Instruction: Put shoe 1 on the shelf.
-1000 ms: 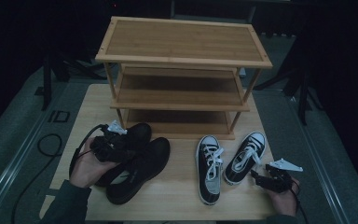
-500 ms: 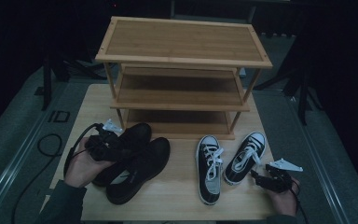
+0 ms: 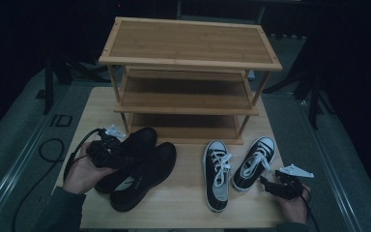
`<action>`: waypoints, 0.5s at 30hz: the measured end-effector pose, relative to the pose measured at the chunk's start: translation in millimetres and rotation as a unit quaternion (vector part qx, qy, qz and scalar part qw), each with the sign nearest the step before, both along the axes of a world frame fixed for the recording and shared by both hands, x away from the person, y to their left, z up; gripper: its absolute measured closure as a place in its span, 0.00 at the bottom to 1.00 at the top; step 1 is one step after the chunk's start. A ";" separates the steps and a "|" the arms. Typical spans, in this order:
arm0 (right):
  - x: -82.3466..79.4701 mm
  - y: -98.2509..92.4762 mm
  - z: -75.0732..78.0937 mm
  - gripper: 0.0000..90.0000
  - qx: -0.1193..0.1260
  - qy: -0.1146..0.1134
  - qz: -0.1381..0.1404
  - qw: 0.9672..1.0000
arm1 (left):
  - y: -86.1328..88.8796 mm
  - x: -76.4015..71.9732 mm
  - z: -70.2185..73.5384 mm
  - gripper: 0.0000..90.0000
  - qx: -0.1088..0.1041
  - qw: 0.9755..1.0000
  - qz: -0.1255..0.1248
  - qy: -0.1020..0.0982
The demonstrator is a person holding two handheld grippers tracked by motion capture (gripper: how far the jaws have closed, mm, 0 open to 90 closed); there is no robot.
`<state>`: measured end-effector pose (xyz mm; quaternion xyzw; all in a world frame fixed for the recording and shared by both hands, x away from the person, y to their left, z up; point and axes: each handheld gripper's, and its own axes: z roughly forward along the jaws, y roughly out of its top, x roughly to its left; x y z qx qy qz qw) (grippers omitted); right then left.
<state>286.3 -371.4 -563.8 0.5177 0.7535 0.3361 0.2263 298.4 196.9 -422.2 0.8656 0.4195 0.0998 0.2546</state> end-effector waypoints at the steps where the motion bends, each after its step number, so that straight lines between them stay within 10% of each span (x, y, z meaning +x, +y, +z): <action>1: 0.0 0.0 0.0 0.31 0.000 0.000 0.000 1.000 | 0.0 0.0 0.0 0.43 0.000 1.000 0.000 0.000; 15: 0.0 0.0 0.0 0.31 0.000 0.000 0.000 1.000 | -0.2 -0.1 -10.8 0.34 0.018 1.000 0.002 0.020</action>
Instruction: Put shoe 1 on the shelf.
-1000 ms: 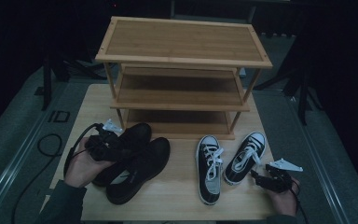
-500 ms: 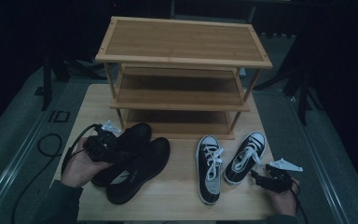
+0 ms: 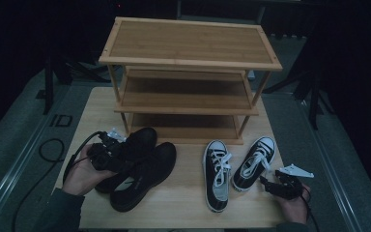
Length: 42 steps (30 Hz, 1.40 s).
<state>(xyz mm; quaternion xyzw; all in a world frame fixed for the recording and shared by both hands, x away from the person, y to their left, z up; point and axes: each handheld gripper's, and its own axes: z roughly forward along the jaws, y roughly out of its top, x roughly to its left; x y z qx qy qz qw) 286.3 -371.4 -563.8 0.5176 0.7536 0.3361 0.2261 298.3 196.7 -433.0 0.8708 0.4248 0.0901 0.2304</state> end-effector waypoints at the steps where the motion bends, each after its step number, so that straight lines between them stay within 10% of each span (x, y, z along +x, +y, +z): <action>1: 0.0 0.0 0.0 0.31 0.000 0.000 0.000 1.000 | 0.1 0.0 -0.4 0.33 0.000 1.000 0.000 0.001; 42: 0.0 0.0 0.0 0.31 0.000 0.000 0.000 1.000 | -3.2 3.9 -30.4 0.51 0.035 0.998 -0.004 0.047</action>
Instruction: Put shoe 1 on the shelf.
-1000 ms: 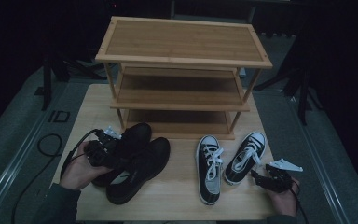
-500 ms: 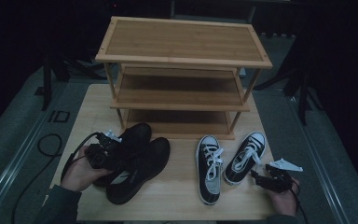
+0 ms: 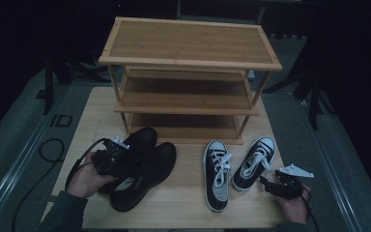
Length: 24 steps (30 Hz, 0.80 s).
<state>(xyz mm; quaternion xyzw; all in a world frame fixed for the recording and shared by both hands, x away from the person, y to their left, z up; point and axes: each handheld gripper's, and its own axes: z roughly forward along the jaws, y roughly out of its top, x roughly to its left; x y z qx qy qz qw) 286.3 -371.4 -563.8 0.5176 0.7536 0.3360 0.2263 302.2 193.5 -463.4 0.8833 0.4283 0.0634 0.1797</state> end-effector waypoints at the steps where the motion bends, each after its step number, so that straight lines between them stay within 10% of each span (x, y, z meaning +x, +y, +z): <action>1: 0.0 0.0 0.0 0.31 0.000 0.000 0.000 1.000 | -0.7 0.8 -0.5 0.51 0.002 1.000 -0.001 0.001; 14: 0.0 0.0 0.0 0.31 0.000 0.000 0.000 1.000 | -6.7 6.2 -7.2 0.59 0.017 1.000 -0.012 0.016; 24: 0.0 0.0 0.0 0.31 0.000 0.000 0.000 1.000 | -13.6 1.8 -6.4 0.92 0.044 0.999 -0.026 -0.002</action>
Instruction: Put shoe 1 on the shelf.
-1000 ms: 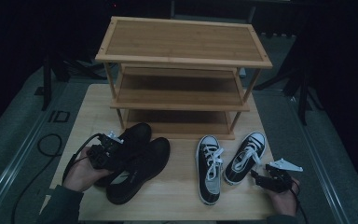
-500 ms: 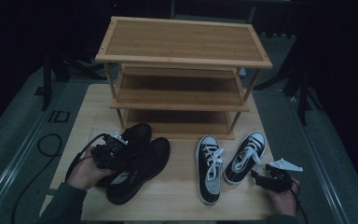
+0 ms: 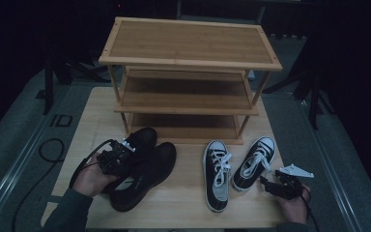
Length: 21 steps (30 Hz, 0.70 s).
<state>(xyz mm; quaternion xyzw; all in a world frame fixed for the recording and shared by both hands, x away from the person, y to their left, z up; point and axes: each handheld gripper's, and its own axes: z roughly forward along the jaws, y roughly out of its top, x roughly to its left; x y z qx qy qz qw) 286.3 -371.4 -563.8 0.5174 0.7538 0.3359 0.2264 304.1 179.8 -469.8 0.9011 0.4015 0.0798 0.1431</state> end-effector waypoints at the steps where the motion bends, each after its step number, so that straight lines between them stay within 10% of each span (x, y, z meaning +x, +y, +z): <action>1: 0.0 0.0 0.0 0.31 0.000 0.000 0.000 1.000 | -0.3 0.0 0.0 0.93 0.002 1.000 0.000 -0.001; 21: 0.0 -0.1 0.0 0.31 0.001 0.000 0.000 1.000 | -1.6 5.3 9.9 0.95 -0.009 1.000 0.008 -0.011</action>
